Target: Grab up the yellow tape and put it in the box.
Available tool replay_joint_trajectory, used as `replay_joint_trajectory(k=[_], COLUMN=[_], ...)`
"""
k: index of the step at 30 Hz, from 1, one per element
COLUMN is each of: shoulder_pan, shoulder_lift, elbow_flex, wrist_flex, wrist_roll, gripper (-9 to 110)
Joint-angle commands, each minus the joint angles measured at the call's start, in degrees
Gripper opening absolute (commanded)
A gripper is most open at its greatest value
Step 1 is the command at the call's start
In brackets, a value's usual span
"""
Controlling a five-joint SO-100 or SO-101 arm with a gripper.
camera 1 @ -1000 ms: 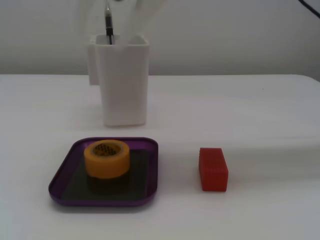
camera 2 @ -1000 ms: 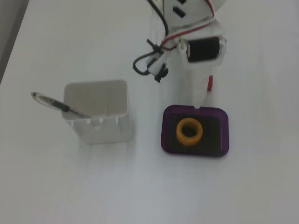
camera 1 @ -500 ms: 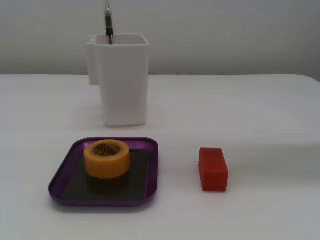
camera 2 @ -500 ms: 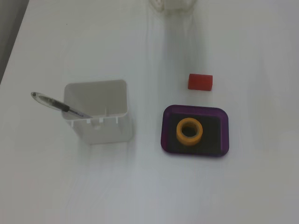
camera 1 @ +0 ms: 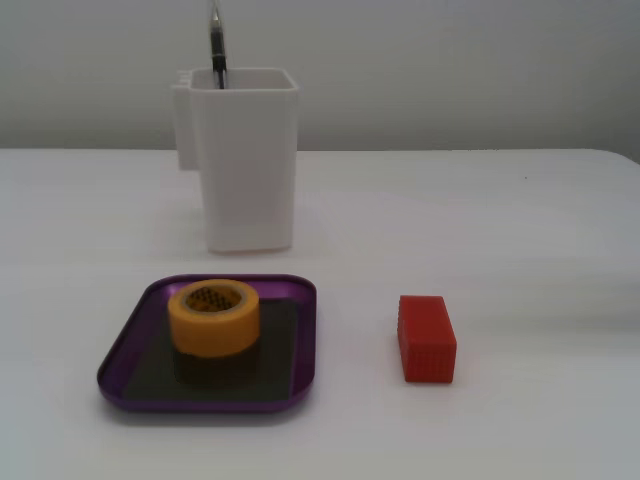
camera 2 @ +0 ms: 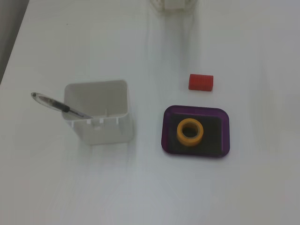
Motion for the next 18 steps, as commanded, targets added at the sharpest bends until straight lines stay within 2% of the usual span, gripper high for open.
replay_joint_trajectory(k=[1, 9, 13, 18], shoulder_pan=[0.18, 5.19, 7.82, 7.65], shoulder_lift=[11.6, 39.2, 36.74, 36.21], elbow_flex=[18.63, 50.36, 54.58, 54.84], wrist_flex=[-7.56, -21.53, -22.59, -21.8], wrist_roll=[-0.35, -0.18, 0.53, 10.81], gripper=[13, 14, 14, 14])
